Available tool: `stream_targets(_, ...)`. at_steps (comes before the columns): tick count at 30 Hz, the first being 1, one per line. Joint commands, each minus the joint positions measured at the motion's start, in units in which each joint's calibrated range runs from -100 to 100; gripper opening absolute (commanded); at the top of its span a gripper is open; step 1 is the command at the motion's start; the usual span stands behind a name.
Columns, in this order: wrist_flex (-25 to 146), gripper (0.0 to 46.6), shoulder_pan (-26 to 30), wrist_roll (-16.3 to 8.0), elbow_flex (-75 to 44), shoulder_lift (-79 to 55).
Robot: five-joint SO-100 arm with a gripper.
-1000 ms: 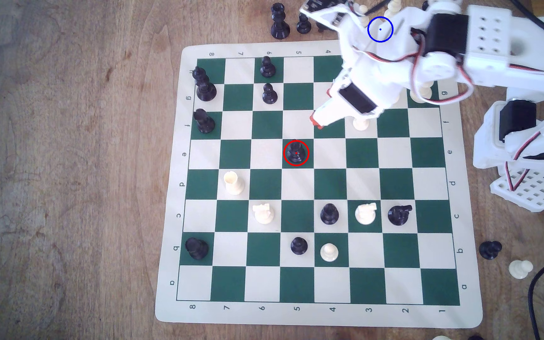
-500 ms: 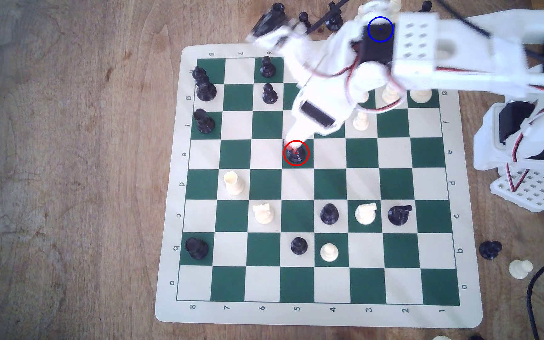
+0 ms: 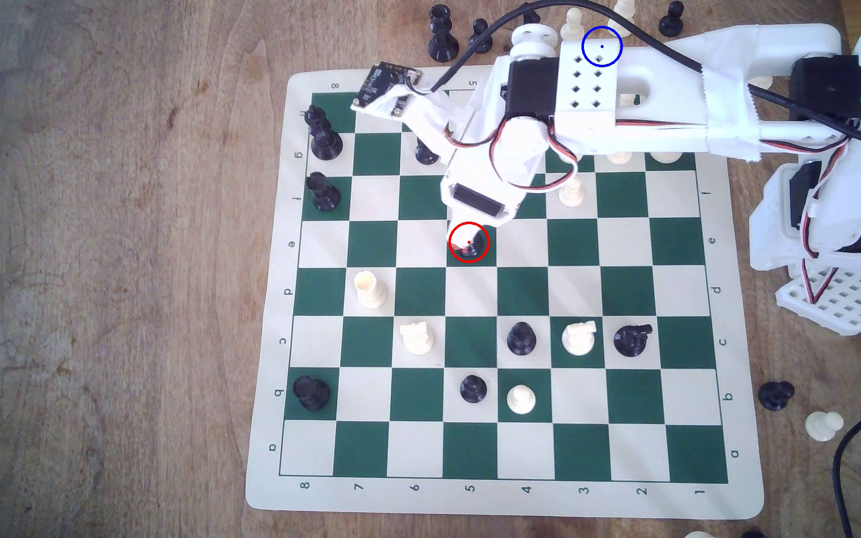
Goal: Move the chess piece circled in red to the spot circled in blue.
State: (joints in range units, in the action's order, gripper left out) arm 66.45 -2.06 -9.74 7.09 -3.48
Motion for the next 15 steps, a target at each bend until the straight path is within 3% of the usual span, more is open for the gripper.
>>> stream_targets(1,0.05,19.4,0.46,-0.10,-7.09,-1.45)
stream_targets(6,0.95,18.1,0.70,-1.86,-10.90,-5.95)
stream_targets(15,1.60,16.8,1.71,-1.81,-10.99,-7.81)
